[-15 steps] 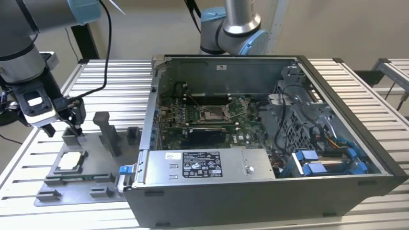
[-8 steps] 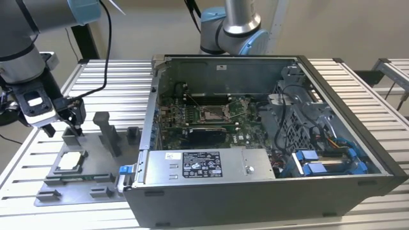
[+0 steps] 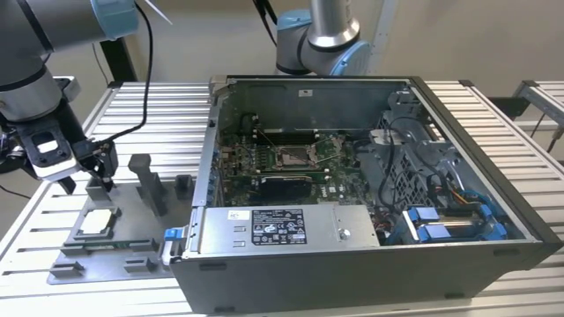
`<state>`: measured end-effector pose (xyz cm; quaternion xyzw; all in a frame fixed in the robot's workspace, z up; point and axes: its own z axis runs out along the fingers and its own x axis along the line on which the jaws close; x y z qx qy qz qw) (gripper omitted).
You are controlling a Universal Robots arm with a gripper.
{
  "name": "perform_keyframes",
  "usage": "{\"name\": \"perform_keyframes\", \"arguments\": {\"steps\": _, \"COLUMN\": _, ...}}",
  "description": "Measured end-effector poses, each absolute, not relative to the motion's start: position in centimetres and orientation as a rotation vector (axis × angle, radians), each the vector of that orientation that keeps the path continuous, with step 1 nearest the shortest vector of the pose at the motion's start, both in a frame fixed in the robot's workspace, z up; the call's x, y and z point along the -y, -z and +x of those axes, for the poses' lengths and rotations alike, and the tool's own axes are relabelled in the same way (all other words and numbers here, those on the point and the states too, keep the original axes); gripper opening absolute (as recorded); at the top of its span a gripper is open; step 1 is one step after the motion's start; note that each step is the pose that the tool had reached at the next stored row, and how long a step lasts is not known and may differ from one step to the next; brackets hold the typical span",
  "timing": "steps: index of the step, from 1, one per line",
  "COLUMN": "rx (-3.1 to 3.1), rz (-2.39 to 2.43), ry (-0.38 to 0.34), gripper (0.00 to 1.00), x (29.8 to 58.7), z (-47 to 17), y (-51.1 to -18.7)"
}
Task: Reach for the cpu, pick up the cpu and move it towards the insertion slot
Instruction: 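Pick up the cpu and move it towards the insertion slot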
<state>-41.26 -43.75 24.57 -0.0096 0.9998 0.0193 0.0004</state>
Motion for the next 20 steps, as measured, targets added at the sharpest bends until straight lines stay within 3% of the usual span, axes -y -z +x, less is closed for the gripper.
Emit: {"name": "perform_keyframes", "arguments": {"steps": 20, "rx": -3.140, "rz": -0.030, "ry": -0.061, "gripper": 1.00, "x": 46.3, "z": -41.3, "y": -22.3}}
